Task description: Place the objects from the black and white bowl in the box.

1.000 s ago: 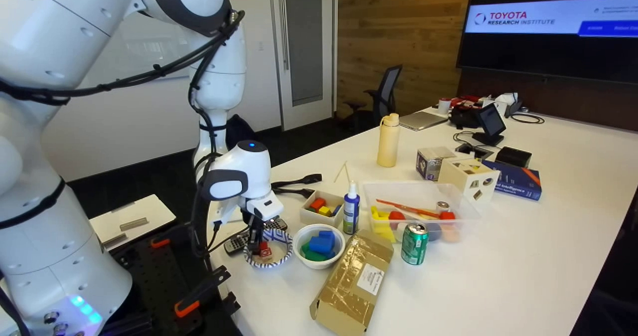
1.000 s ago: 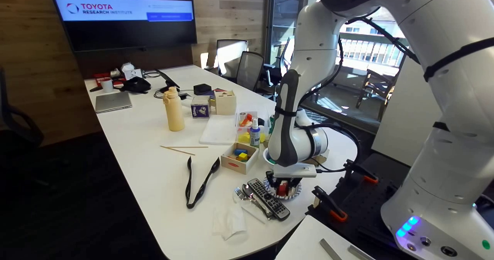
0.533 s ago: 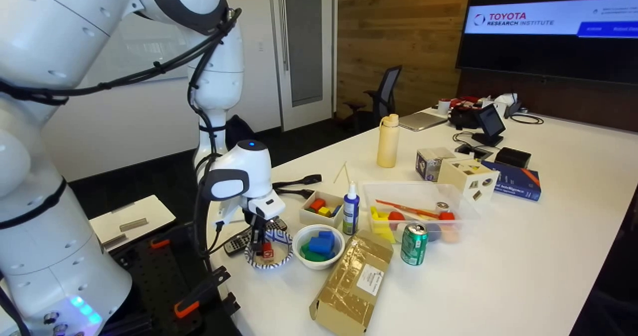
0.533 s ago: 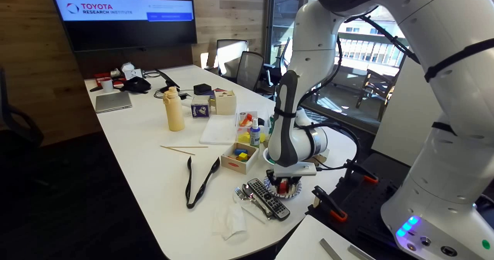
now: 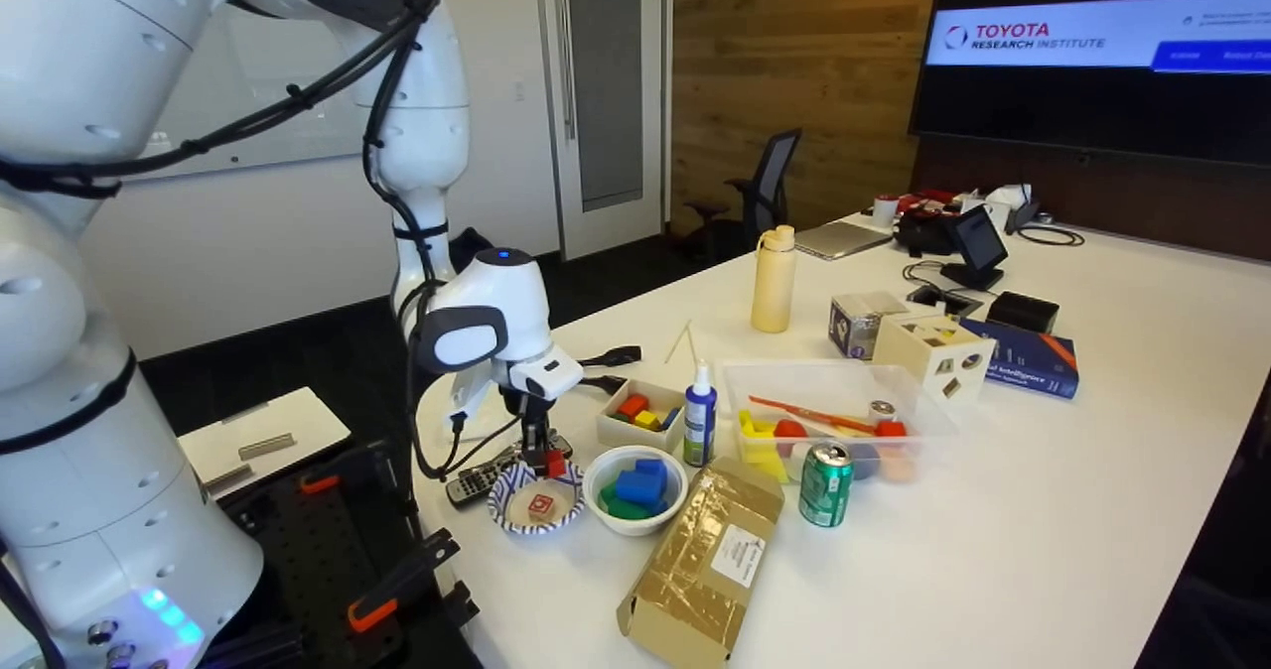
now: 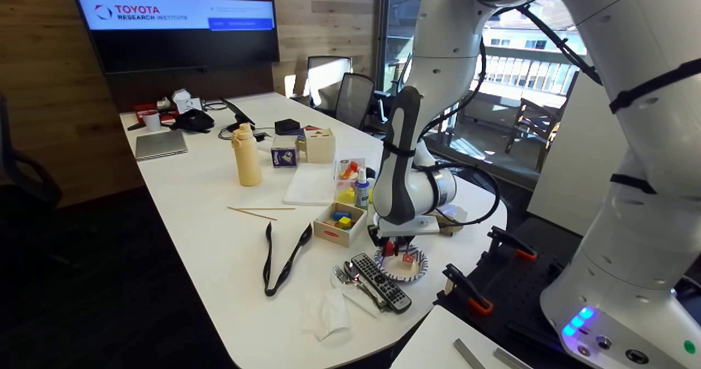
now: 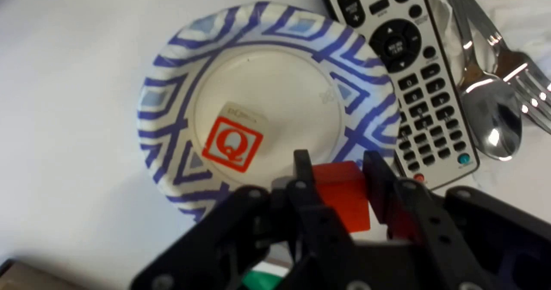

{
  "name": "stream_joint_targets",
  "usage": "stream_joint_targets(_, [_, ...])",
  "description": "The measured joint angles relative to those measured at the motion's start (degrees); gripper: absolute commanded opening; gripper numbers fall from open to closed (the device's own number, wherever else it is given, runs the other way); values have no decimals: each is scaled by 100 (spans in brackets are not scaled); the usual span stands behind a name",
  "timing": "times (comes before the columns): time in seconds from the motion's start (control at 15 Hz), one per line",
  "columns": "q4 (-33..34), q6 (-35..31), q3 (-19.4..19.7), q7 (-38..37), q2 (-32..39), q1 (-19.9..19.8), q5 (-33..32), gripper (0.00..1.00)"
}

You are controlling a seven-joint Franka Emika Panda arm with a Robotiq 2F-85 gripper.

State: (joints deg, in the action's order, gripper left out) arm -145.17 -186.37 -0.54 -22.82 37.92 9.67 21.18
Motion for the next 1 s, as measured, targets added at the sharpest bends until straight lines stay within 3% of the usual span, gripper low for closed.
stream_joint_targets(0.4, [437,329,1284,16,-430,1358,-248,9])
stream_joint_targets(1.0, [1859,107,1455,32,591,1392,-512,9])
